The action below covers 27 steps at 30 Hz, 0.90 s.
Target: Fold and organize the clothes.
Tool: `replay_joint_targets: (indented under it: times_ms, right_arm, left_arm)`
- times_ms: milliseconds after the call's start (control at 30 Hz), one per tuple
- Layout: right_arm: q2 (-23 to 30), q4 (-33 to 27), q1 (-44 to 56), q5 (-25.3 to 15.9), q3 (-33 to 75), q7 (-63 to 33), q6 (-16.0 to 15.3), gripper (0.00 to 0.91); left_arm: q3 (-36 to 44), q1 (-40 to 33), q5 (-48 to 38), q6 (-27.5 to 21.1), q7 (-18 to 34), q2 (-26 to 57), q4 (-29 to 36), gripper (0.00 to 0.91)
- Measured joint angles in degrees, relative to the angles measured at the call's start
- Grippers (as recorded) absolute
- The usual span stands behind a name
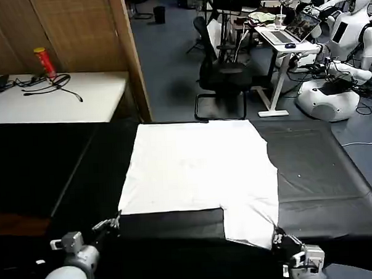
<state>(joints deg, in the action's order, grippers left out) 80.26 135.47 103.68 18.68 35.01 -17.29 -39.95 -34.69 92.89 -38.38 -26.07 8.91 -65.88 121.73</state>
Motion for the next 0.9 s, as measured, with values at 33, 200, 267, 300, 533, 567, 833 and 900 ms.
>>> replay_joint_targets:
  times_ms: [33, 200, 267, 300, 533, 567, 833, 900]
  right_arm:
    - [0.0, 0.9, 0.7, 0.0, 0.1, -0.5, -0.3, 0.000]
    - [-0.1, 4.3, 4.1, 0.0, 0.1, -0.9, -0.6, 0.000]
    - [-0.1, 5.2, 5.3, 0.0, 0.1, -0.9, -0.4, 0.000]
    - [-0.1, 5.4, 5.5, 0.1, 0.2, -0.8, -0.3, 0.000]
    - [-1.3, 5.1, 4.3, 3.5, 2.4, 3.5, 5.8, 0.000]
    - [-1.7, 4.7, 3.6, 3.7, 2.7, 4.6, 7.2, 0.000]
    - [-4.9, -2.2, -6.2, 6.6, 3.4, 6.8, 13.9, 0.000]
    - [-5.8, -5.0, -9.4, 7.1, 2.9, 6.8, 14.5, 0.000]
  left_arm:
    - [-0.3, 0.8, 0.0, 0.0, 0.2, -0.1, 0.9, 0.000]
    - [-1.9, 6.5, 0.0, 0.2, 1.1, -0.8, 5.3, 0.000]
    - [-2.7, 8.9, 0.0, 0.6, 1.2, -1.0, 6.7, 0.000]
    - [-3.1, 10.0, -0.1, 0.8, 1.2, -1.1, 7.4, 0.000]
    - [-5.1, 13.4, 1.1, 2.0, 1.3, -2.8, 10.2, 0.000]
    - [-5.0, 13.3, 1.6, 2.5, 1.3, -3.3, 10.2, 0.000]
    - [-2.2, 7.1, 7.9, 5.6, 1.3, -6.9, 7.4, 0.000]
    - [-1.3, 4.4, 8.5, 5.7, 1.3, -7.8, 6.4, 0.000]
